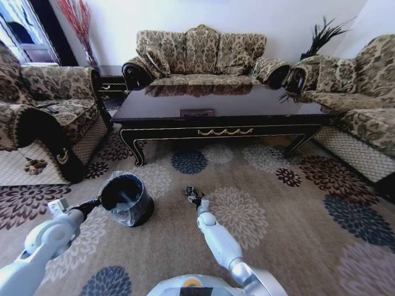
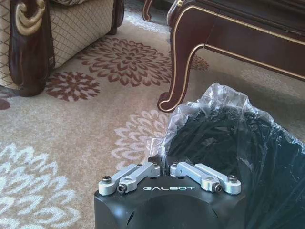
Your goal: Move to the front of the table and pick up the trash from the floor, then place it into the trash bin.
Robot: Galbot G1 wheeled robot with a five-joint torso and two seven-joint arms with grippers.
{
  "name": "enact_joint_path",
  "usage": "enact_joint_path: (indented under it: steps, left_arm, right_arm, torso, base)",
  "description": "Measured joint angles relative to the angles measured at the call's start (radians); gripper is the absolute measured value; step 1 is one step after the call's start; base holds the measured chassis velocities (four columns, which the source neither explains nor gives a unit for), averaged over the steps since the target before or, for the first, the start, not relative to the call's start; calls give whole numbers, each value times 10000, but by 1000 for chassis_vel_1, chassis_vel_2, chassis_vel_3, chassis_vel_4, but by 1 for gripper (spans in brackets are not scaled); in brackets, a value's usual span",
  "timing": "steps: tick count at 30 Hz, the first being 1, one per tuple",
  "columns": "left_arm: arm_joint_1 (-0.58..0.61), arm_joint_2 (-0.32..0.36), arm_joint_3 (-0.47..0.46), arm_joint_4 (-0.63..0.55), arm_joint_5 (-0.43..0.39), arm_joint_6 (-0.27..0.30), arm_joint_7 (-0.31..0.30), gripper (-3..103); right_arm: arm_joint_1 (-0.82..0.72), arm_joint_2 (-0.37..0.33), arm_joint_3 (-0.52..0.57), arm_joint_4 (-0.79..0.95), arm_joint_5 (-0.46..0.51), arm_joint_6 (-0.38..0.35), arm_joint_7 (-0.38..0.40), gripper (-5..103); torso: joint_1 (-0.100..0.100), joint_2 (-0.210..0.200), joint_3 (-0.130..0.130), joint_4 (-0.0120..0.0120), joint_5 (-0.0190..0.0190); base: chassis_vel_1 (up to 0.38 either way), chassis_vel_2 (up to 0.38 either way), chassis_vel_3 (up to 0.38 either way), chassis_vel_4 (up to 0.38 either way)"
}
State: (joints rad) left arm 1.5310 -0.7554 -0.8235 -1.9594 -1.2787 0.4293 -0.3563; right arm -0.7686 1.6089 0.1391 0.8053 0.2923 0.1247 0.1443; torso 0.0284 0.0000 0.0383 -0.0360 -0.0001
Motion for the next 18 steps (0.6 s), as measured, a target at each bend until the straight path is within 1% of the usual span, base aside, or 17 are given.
enact_joint_path:
  steps: [10,13,18]
  left_arm:
    - [-4,11,13,29,-3,-4,19,3]
    - [11,-24,-2,30,-4,-5,30,3]
    - [-1,-29,-9,31,-3,-7,34,3]
  right_arm:
    - [-52,2,-35,-34,-51,-34,-59,100]
    - [59,1,-35,-85,-60,-69,-59,100]
    - [40,-1,-49,-70,-51,-96,-57,100]
  torso:
    - [-1,0,0,2,1]
    - [-3,0,-2,3,1]
    - [-3,0,-1,3,1]
  base:
    - [-8,10,7,-8]
    - [-82,92,77,-87]
    - [-153,171,166,-146]
